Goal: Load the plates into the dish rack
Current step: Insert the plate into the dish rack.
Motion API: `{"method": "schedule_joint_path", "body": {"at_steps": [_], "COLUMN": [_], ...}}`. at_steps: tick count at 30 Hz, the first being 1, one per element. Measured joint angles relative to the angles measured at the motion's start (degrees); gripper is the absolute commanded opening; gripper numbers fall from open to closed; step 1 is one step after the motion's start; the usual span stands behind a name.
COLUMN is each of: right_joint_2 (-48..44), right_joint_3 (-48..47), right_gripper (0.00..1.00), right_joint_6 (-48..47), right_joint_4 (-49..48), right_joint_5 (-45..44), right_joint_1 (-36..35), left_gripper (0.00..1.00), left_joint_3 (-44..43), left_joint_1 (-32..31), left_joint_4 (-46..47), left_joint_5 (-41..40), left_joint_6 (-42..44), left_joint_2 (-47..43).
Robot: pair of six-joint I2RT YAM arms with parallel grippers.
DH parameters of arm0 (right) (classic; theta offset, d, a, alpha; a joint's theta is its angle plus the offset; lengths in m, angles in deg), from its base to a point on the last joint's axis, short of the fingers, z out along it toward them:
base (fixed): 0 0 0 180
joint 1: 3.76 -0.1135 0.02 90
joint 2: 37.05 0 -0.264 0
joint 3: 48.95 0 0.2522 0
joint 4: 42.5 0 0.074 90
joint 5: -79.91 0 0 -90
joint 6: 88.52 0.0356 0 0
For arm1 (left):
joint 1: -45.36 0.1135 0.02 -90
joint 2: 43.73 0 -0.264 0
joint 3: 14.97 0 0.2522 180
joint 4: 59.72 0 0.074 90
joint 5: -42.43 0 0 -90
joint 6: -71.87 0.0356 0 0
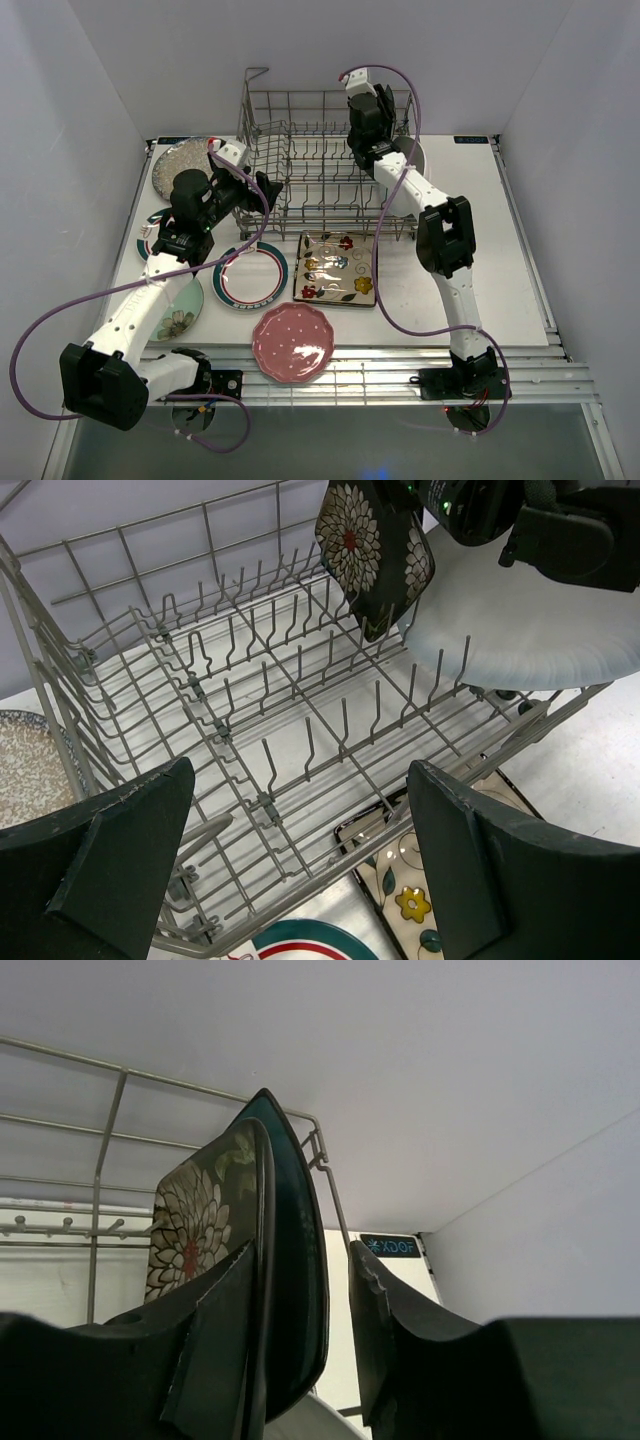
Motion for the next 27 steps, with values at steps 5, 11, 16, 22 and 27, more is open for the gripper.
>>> {"method": "schedule_joint_path", "body": {"at_steps": [5,11,16,22,27], "right_joint_2": [-0.4,-0.3,-0.1,-0.1,-0.7], "right_joint_3": [-0.6,-2.6,-5.1,-5.6,-5.1], "right_gripper": [0.47,0.43,0.6,0.7,0.7], "right_joint_6": [4.1,7.0,9.3,11.7,14.1], "right_joint_4": [2.5,6.3,6.6,6.0,5.5], "right_joint_5": [4.4,9.2,12.2,14.9,16.8], "right_joint_1": [1.8,2.6,3.4,5.2,5.4], "left_gripper": [0.98,0.98,0.98,0.98,0.98], "left_joint_3": [0.0,0.0,0.0,0.0,0.0], "left_joint_1": [-0.1,-0.2,-0.4,-0.4,-0.4], "left_joint_4": [0.0,0.0,0.0,0.0,0.0], "left_joint_5": [0.0,0.0,-0.2,-0.5,-0.7], "left_joint_6": [0.3,0.5,0.7,0.8,0.9], "left_joint_2": [0.5,0.8,0.8,0.8,0.8]}}
